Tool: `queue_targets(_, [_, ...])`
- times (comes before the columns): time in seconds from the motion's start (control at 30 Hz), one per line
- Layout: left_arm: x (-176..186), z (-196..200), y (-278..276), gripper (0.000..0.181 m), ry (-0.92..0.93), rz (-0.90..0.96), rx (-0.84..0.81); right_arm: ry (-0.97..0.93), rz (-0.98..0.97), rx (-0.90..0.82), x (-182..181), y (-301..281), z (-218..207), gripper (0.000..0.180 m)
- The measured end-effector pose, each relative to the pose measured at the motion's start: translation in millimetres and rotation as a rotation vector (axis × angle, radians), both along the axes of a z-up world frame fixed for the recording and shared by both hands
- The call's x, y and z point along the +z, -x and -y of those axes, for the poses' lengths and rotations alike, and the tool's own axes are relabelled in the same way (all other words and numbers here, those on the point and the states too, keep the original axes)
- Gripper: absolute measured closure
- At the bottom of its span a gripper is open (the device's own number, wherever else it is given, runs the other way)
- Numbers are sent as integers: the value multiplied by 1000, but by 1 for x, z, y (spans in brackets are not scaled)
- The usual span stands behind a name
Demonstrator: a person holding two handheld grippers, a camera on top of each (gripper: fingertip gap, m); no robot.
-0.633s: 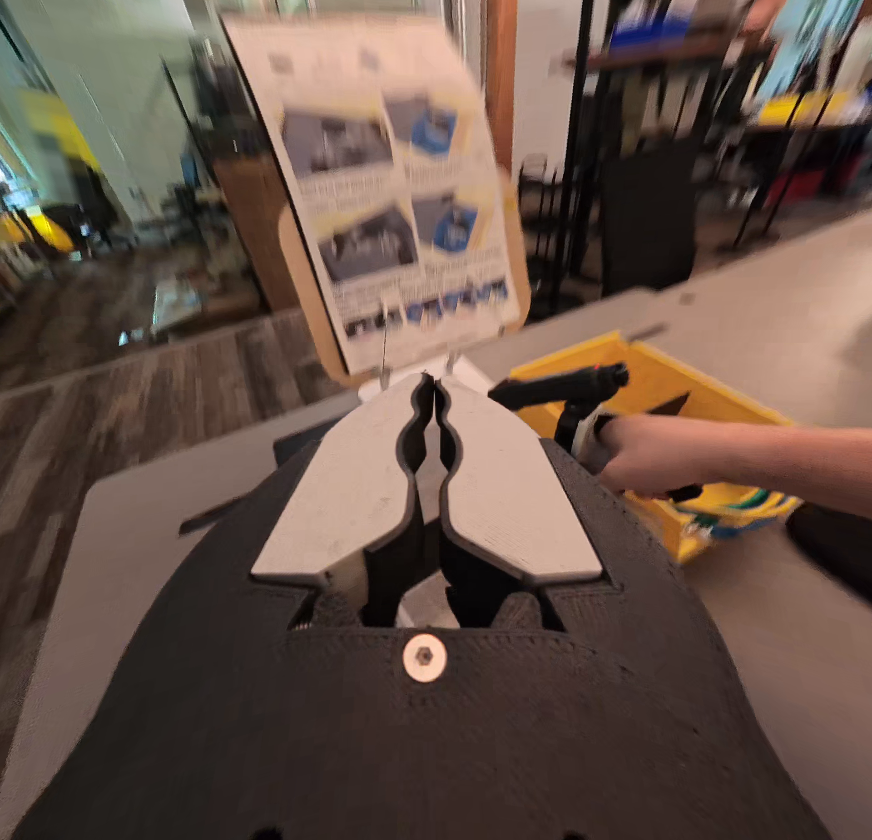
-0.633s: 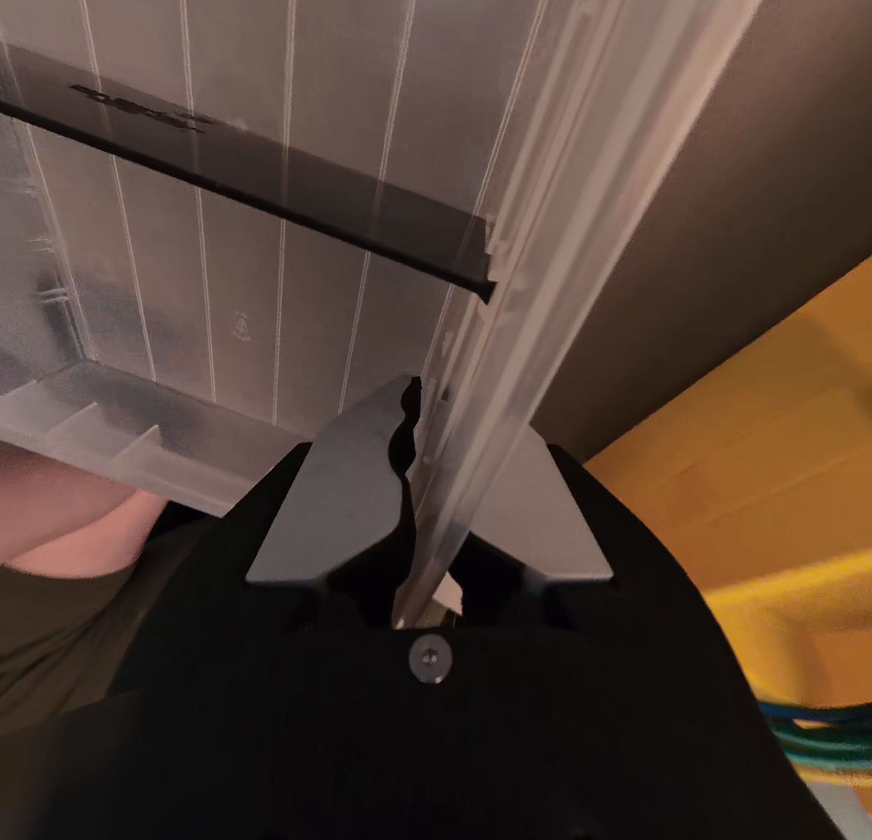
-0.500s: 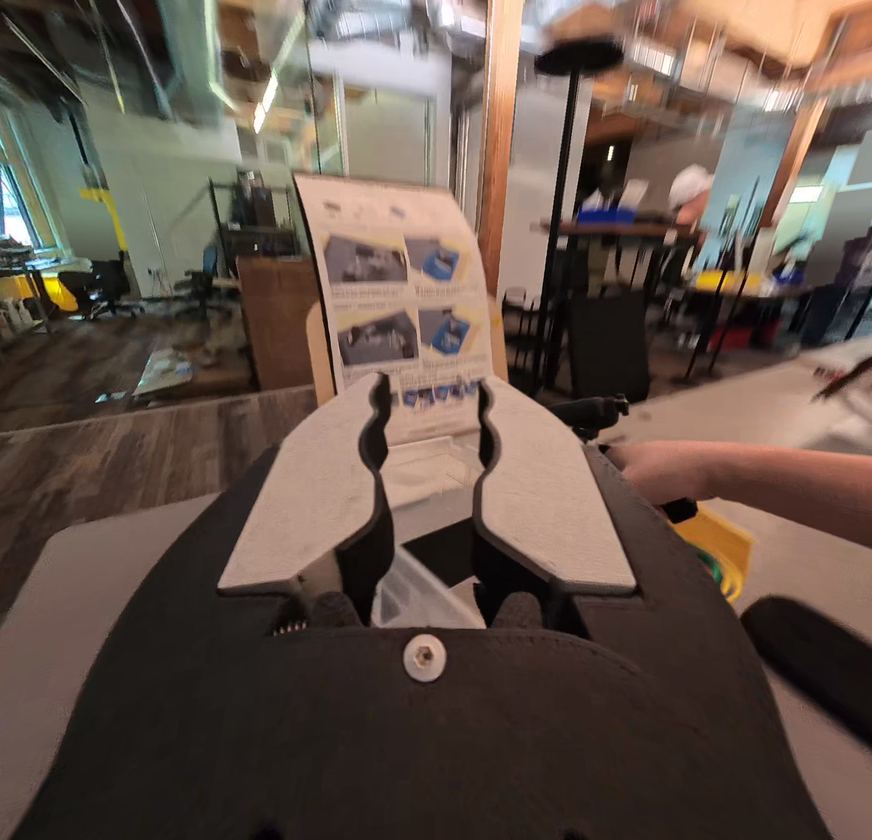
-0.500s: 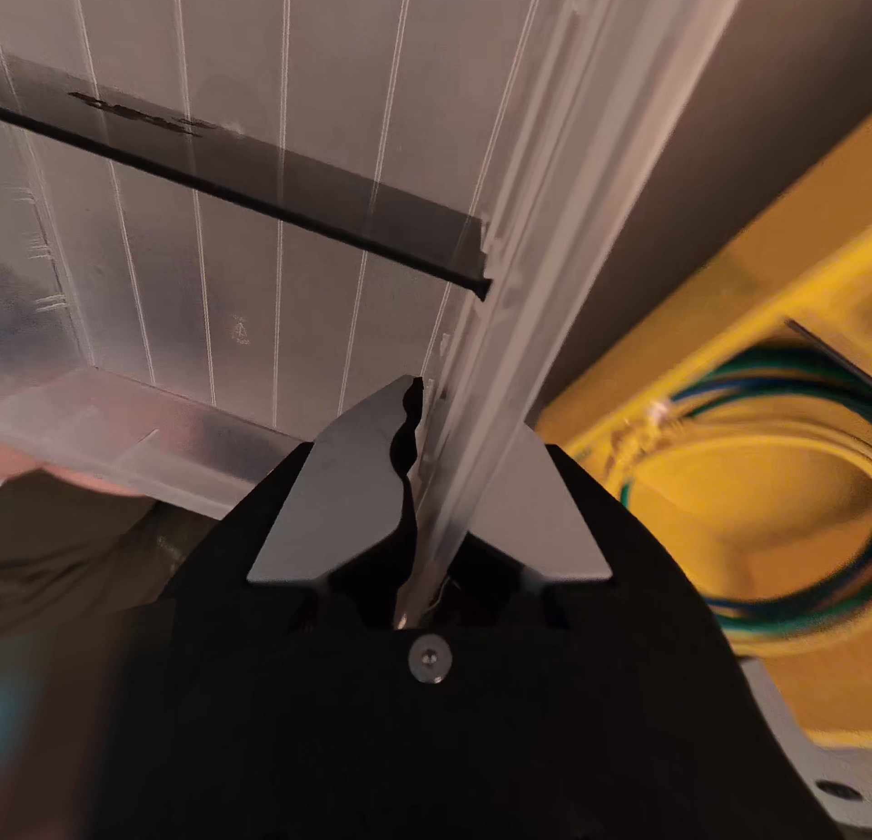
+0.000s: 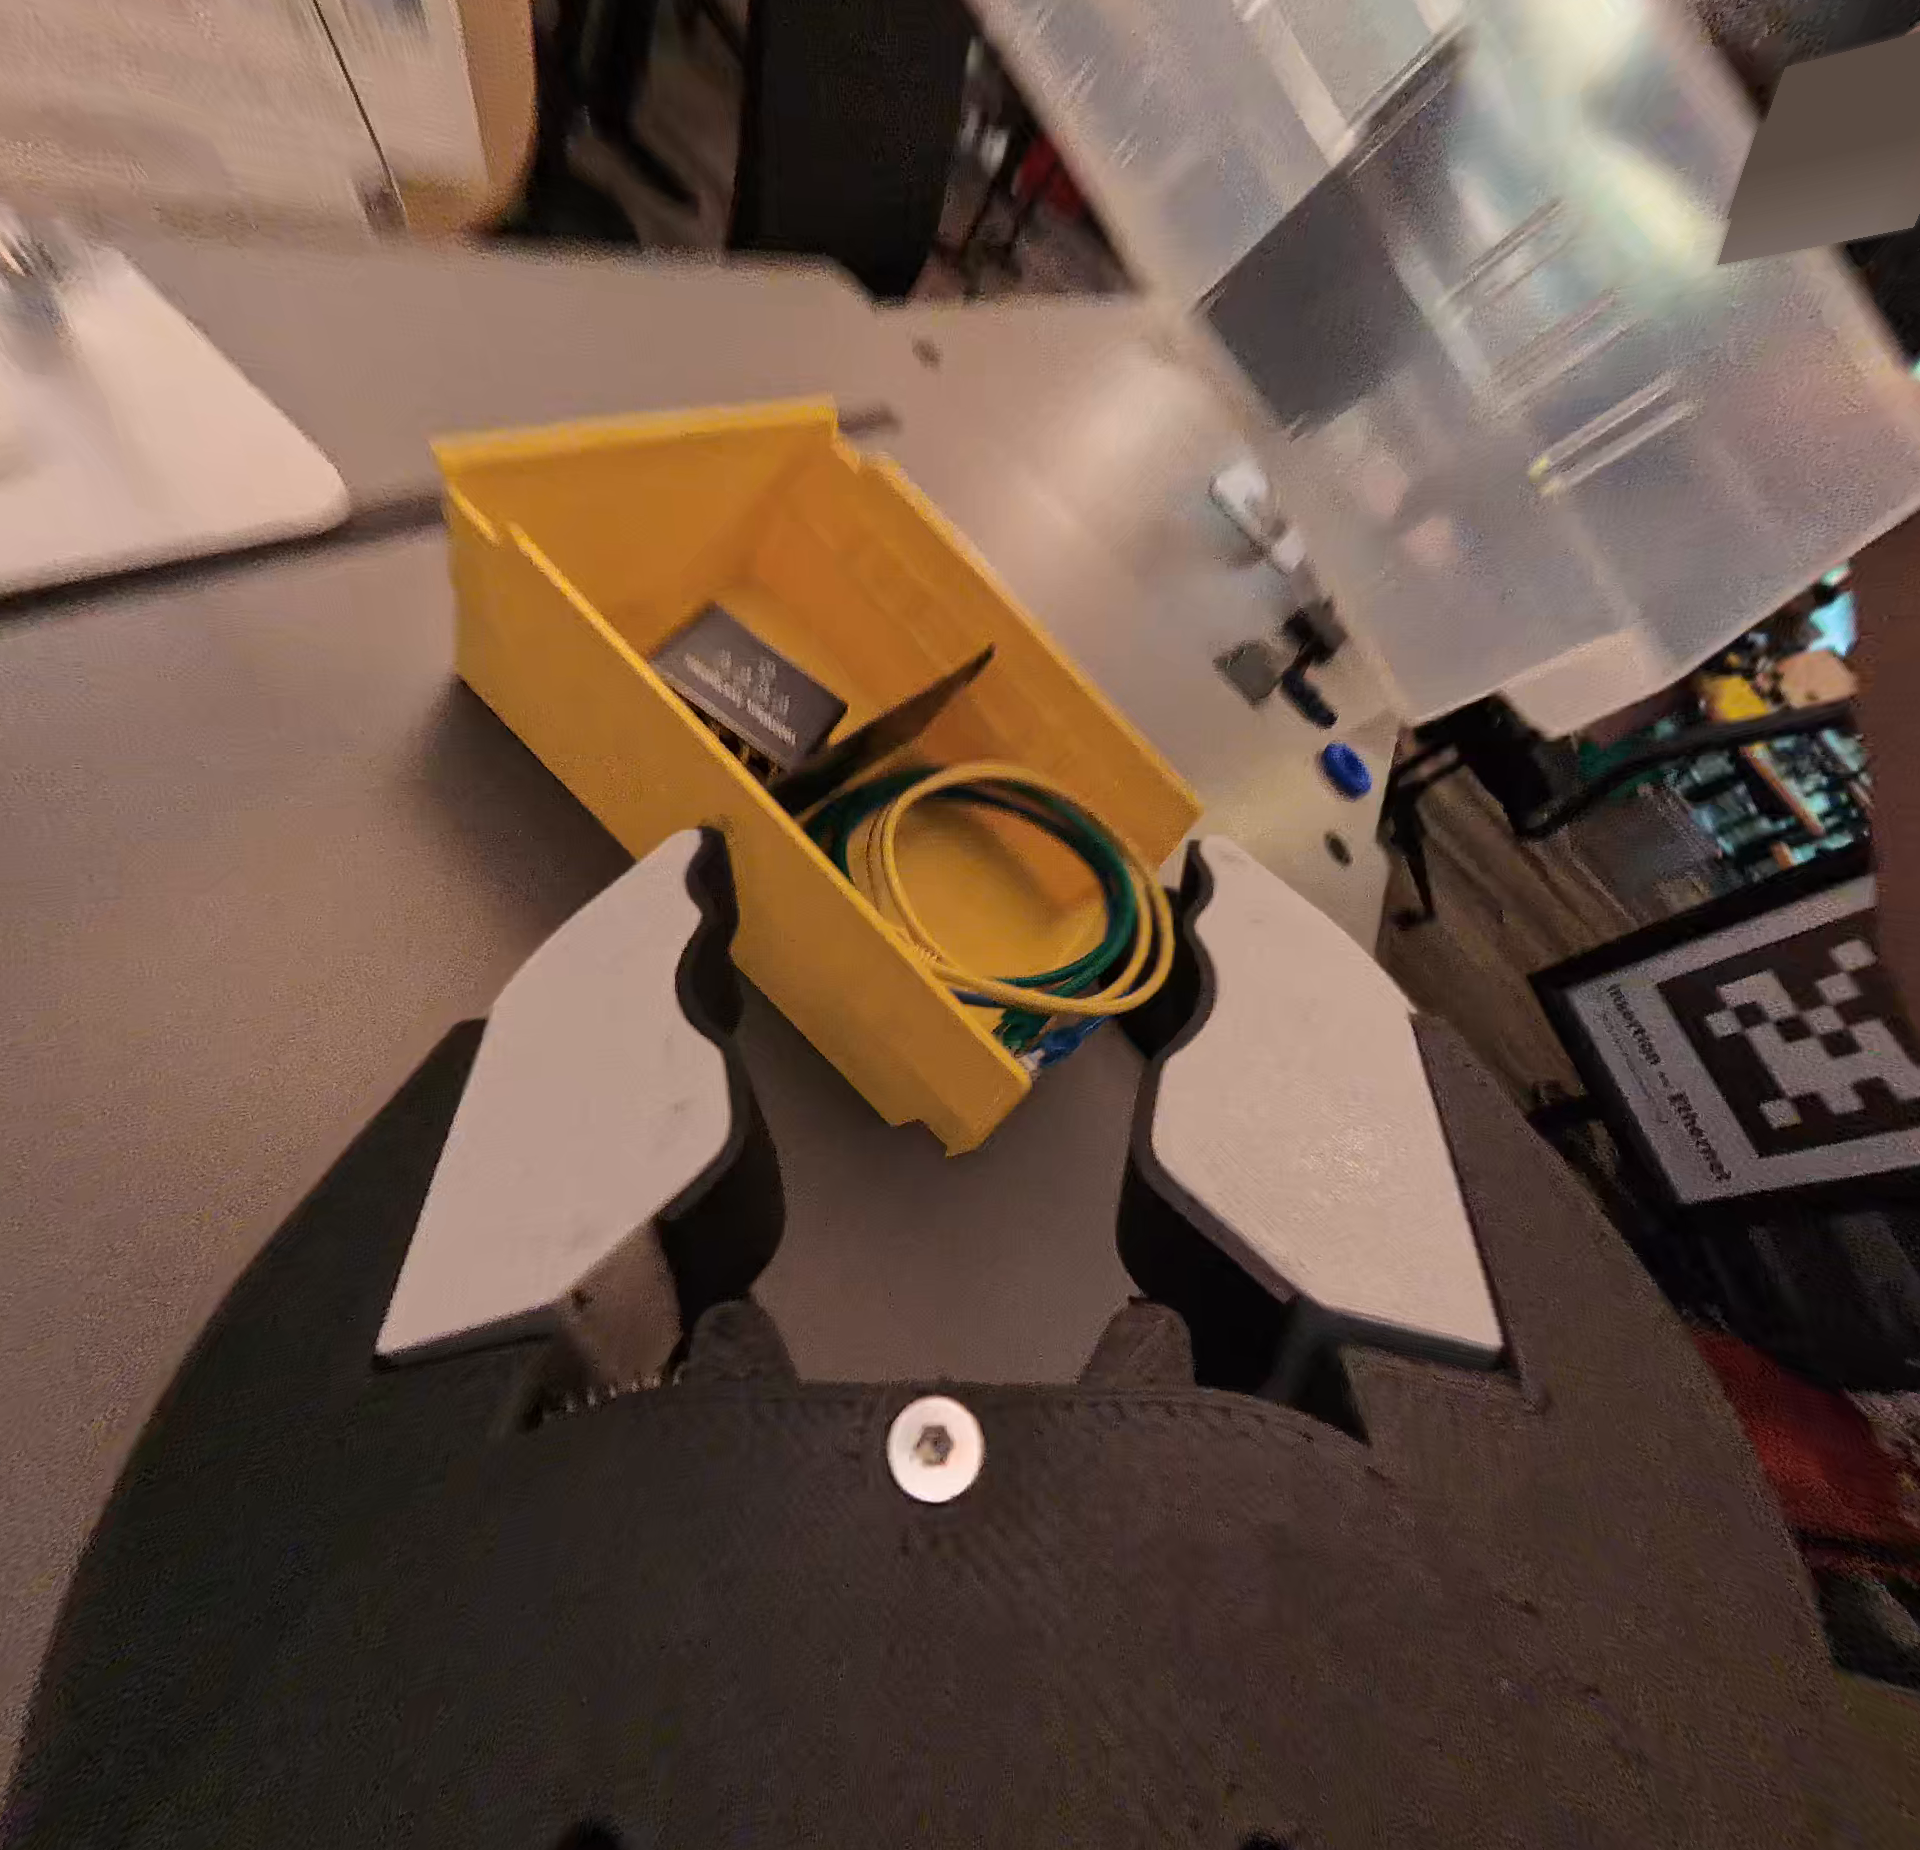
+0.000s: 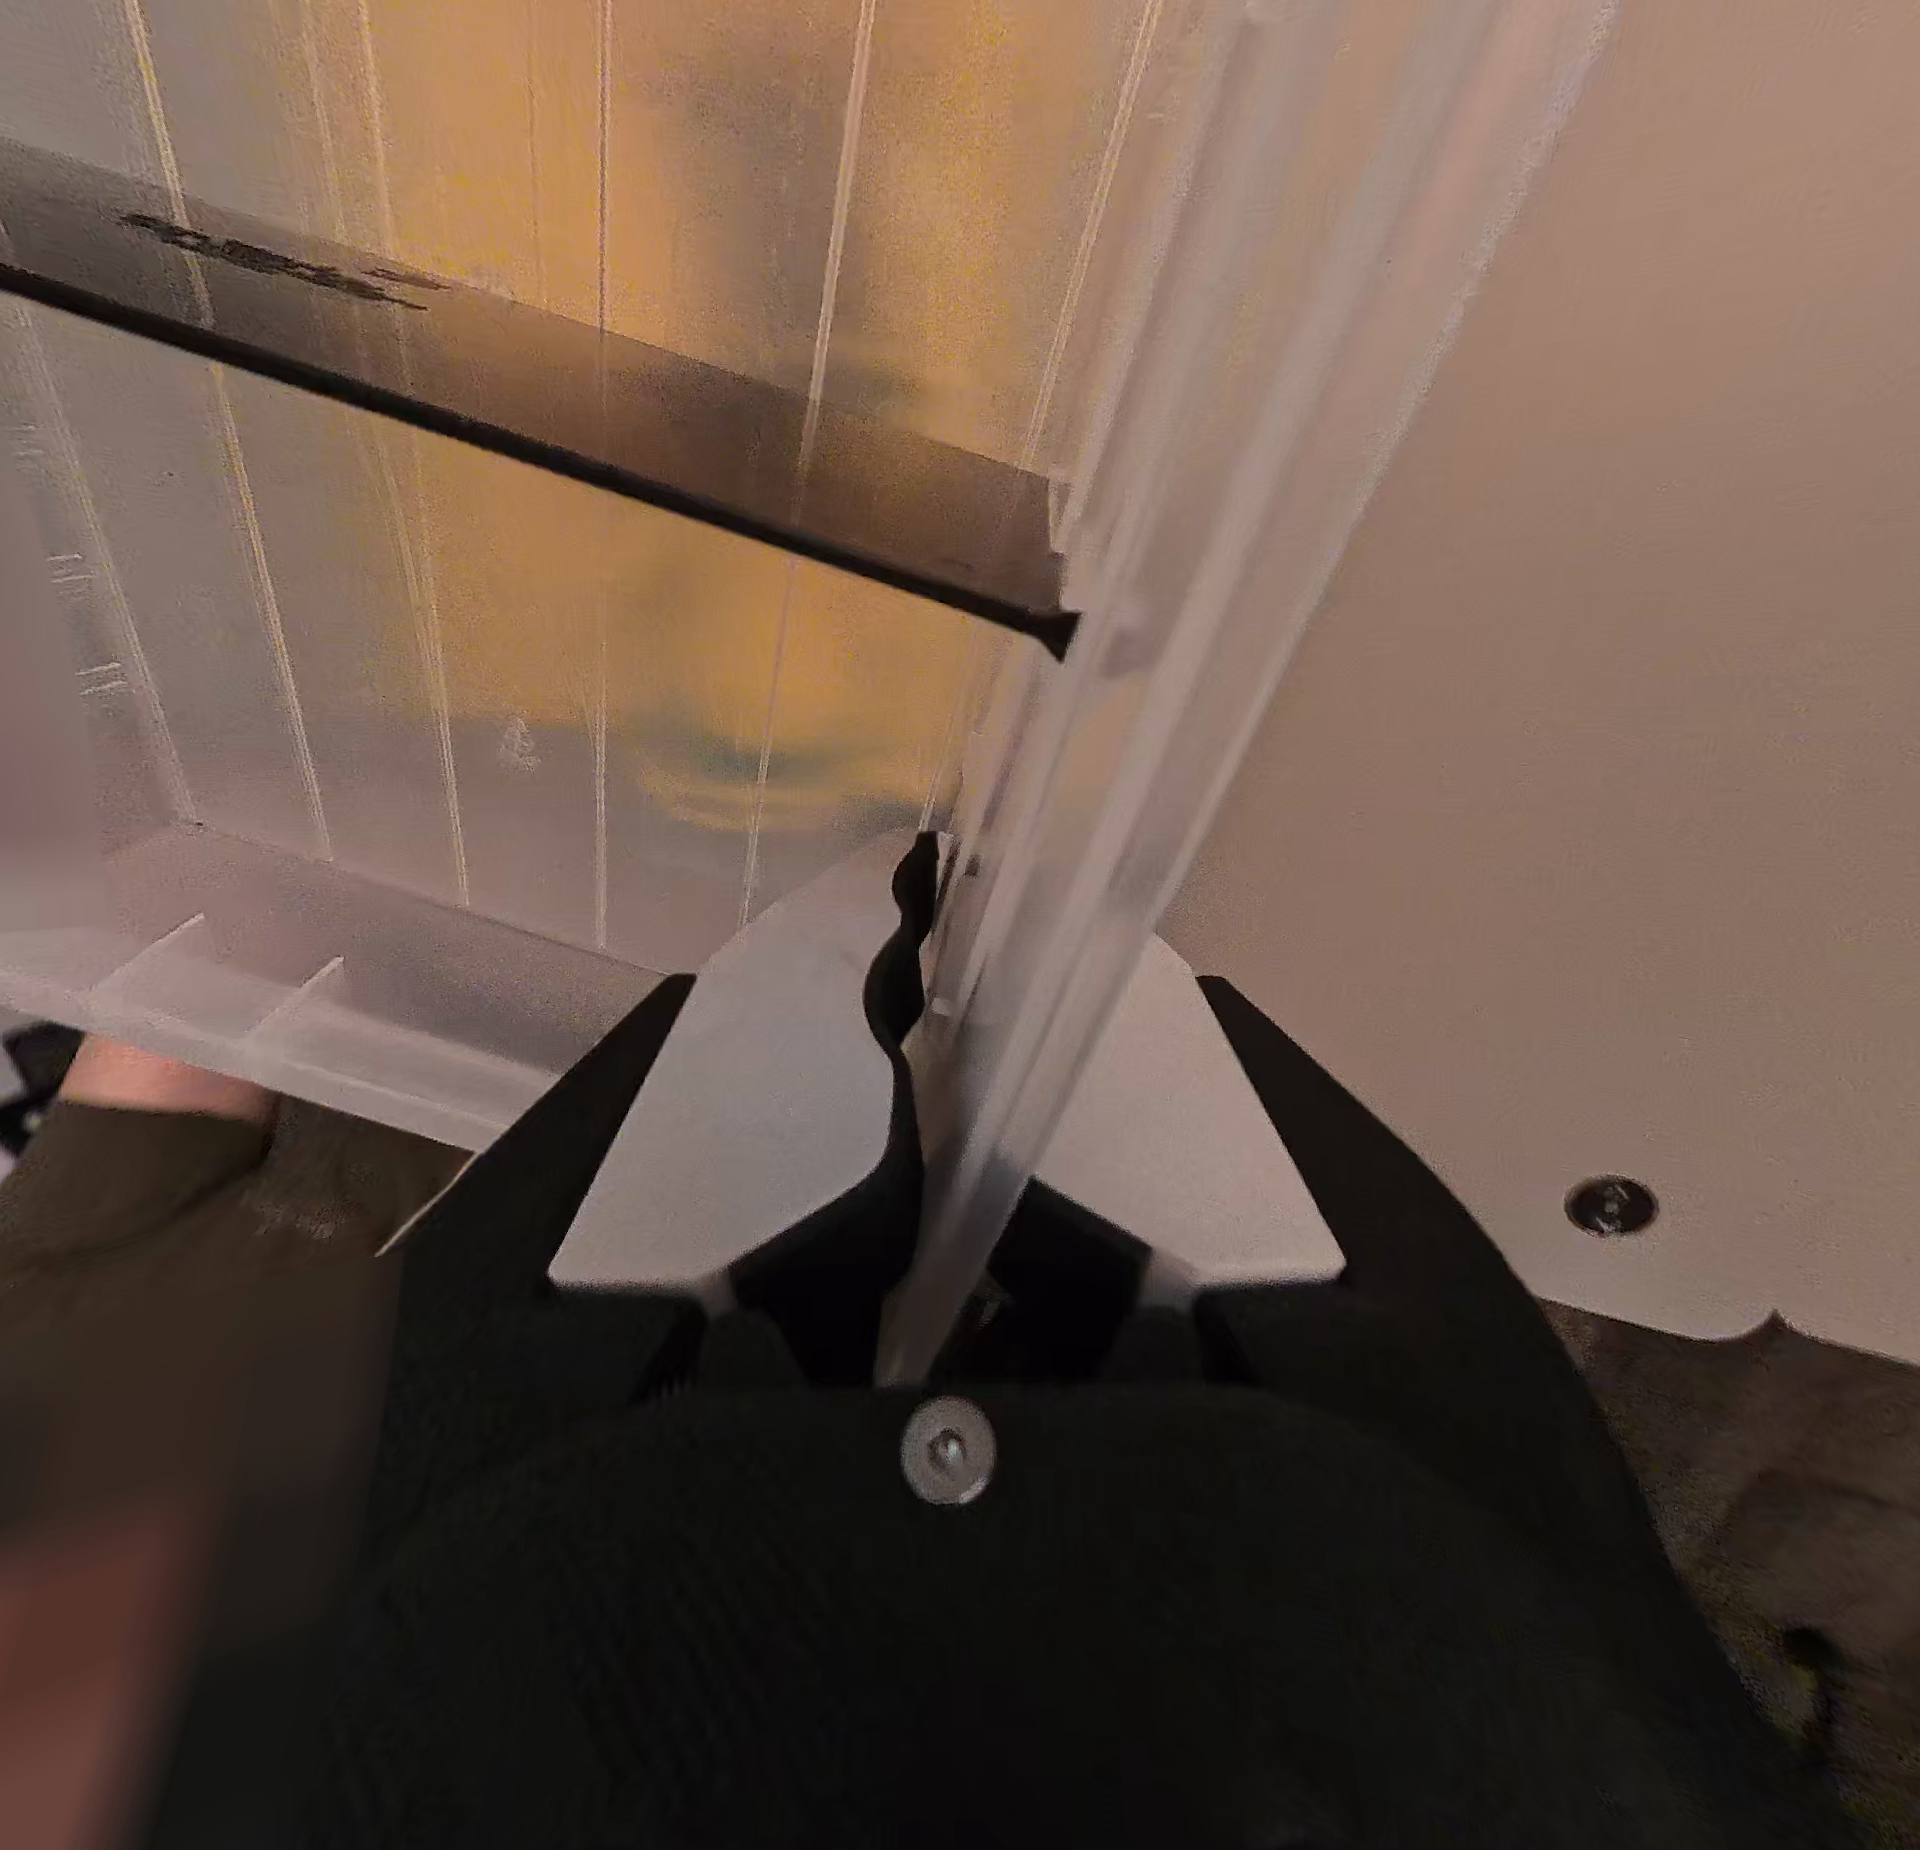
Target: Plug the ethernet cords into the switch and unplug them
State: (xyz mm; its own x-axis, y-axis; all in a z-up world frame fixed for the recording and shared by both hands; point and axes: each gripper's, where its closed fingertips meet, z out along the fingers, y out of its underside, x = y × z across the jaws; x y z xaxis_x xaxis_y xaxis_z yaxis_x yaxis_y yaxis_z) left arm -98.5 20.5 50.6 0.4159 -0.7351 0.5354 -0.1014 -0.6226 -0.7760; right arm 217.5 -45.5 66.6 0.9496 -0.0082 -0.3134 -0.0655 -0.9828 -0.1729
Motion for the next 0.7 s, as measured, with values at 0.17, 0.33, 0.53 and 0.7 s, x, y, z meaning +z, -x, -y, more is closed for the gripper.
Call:
queue_targets(0.17, [-77, -10, -49, 97, 72, -163, -1, 14, 10, -229, -64, -89, 33, 175])
queue_targets(0.33, [-120, 5, -74, 88, 125, -310, -75, 108, -14, -322, -128, -133, 72, 175])
queue_targets(0.53, [-149, 28, -84, 99, 175, -482, -247, 195, 4, -327, -175, -148, 97, 175])
queue_targets(0.7, [-157, 8, -51, 139, 61, -670, -229, 207, 34, -294, -190, -144, 94, 175])
